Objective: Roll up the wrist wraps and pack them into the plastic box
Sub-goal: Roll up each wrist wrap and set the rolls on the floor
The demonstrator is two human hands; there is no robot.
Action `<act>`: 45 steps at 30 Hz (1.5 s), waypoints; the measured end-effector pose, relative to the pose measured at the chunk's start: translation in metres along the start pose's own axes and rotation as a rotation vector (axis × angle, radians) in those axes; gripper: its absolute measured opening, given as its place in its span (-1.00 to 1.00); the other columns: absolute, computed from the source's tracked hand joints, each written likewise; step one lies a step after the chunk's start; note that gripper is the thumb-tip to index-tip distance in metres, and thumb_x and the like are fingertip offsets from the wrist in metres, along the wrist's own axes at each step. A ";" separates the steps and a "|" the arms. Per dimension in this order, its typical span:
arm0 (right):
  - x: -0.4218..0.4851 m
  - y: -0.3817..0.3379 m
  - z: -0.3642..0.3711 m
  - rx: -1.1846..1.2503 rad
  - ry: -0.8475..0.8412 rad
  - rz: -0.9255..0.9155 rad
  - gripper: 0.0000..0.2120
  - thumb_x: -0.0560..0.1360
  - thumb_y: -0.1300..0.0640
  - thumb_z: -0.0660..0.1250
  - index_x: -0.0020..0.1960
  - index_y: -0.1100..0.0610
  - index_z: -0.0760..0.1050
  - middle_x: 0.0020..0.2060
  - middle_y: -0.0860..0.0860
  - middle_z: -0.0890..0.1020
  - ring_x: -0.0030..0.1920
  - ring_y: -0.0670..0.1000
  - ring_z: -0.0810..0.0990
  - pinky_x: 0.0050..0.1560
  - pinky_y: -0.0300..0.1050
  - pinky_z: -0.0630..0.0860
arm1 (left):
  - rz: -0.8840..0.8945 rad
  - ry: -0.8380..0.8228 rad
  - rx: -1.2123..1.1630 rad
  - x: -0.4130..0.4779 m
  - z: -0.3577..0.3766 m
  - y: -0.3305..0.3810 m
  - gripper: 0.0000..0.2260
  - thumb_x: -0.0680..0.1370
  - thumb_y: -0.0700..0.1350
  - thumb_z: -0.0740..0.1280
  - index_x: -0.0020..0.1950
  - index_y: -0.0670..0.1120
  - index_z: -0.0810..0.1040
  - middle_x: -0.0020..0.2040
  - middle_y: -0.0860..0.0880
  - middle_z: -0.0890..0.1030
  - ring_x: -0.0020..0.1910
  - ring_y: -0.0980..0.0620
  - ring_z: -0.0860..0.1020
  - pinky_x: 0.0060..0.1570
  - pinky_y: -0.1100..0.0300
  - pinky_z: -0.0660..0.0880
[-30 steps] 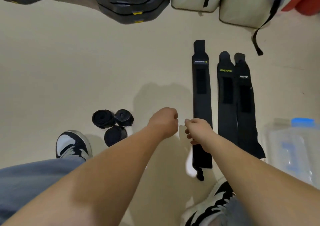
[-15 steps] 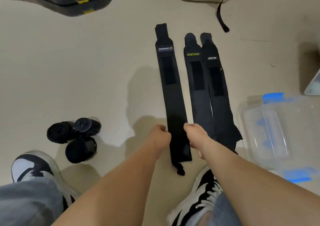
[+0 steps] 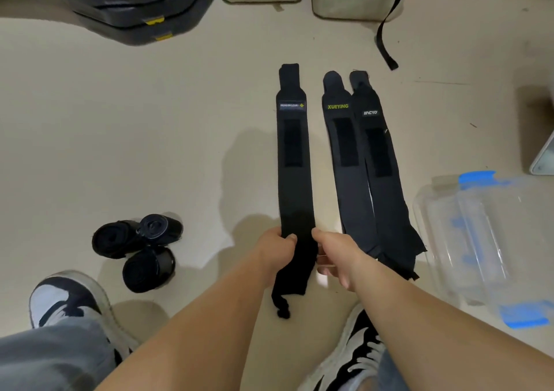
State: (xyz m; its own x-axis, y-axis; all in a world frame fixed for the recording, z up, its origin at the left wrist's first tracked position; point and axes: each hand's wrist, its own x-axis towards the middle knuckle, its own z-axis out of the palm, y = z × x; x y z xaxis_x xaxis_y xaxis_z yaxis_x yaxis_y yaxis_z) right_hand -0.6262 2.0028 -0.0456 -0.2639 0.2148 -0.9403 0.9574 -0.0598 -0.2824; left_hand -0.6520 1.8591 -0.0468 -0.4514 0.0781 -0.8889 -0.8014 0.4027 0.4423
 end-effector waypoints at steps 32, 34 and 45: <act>-0.361 -0.131 0.000 -0.075 -0.326 -0.874 -0.80 0.67 0.24 0.34 0.27 0.18 0.61 0.10 0.15 0.74 0.11 0.16 0.73 0.05 0.08 0.69 | 0.773 0.157 0.035 -0.353 -0.164 0.126 -0.69 0.59 -0.05 0.52 -0.06 -0.12 0.40 -0.19 -0.10 0.61 -0.28 -0.07 0.66 -0.16 0.02 0.71; -0.370 -0.129 0.005 -0.040 -0.284 -0.899 -0.87 0.66 0.22 0.34 0.17 0.20 0.62 0.00 0.14 0.73 0.03 0.15 0.71 -0.01 0.06 0.65 | 0.819 0.171 0.043 -0.363 -0.168 0.120 -0.68 0.62 0.01 0.48 -0.10 -0.11 0.39 -0.33 -0.01 0.57 -0.31 -0.03 0.66 -0.18 0.03 0.69; -0.349 -0.132 0.040 0.120 -0.148 -0.694 -0.77 0.62 0.19 0.32 0.21 0.24 0.61 0.09 0.19 0.75 0.02 0.18 0.76 -0.06 0.06 0.68 | 0.928 0.442 0.193 -0.323 -0.182 0.100 -0.81 0.65 0.09 0.36 -0.03 0.00 0.53 -0.12 -0.02 0.66 -0.17 0.02 0.58 -0.16 0.10 0.48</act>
State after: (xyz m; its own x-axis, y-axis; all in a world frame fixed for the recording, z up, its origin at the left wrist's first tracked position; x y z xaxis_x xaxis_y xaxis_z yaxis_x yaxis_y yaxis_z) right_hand -0.6652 1.8964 0.3123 -0.8284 0.1079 -0.5496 0.5457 -0.0656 -0.8354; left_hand -0.6578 1.7080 0.3065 -0.9918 0.1064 -0.0701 -0.0080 0.4970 0.8677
